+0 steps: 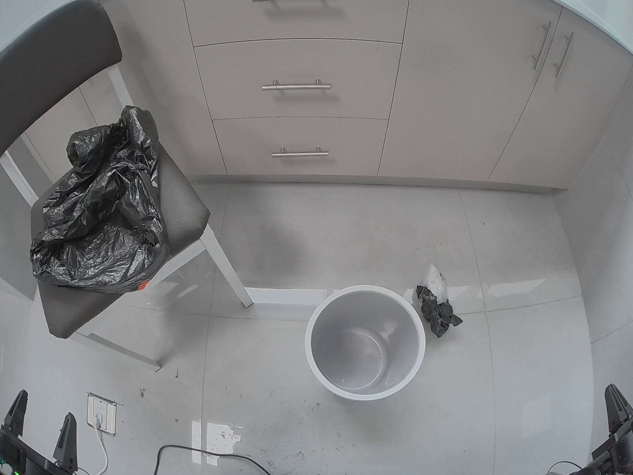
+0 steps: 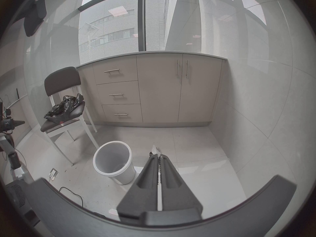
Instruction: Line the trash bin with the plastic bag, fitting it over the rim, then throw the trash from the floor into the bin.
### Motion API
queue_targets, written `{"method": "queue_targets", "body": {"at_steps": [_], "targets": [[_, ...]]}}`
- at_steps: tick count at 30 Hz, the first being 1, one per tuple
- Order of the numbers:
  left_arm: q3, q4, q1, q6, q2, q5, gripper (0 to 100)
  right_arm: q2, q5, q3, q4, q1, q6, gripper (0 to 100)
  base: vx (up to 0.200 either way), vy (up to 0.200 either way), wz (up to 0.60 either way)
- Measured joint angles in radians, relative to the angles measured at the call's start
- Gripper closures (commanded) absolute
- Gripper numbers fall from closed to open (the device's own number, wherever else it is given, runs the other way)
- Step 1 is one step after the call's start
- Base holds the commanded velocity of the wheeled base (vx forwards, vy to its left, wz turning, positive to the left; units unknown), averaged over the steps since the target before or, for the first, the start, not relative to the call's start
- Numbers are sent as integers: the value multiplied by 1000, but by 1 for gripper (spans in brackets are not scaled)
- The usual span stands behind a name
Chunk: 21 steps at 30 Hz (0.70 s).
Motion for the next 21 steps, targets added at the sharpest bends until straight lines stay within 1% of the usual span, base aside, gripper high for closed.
{"method": "queue_targets", "body": {"at_steps": [3,6,9,12,14,17,21], "targets": [[0,0,0,-1,0,0,0,0,-1,-6,-19,0,4,100,0,0,0],[0,0,0,-2,0,0,0,11,-3,-58,-30,4,37,100,0,0,0],[-2,-1,0,-9,0,0,0,43,-2,-152,-31,11,66,100,0,0,0],[-44,0,-4,-41,6,2,0,105,9,-290,-29,24,95,100,0,0,0],[-103,18,-10,-65,24,2,0,155,24,-375,-28,36,117,100,0,0,0],[-212,48,-21,-91,67,1,0,227,47,-454,-54,56,158,100,0,0,0],[-400,78,-47,-125,190,1,0,365,79,-500,-192,100,236,100,0,0,0]]}}
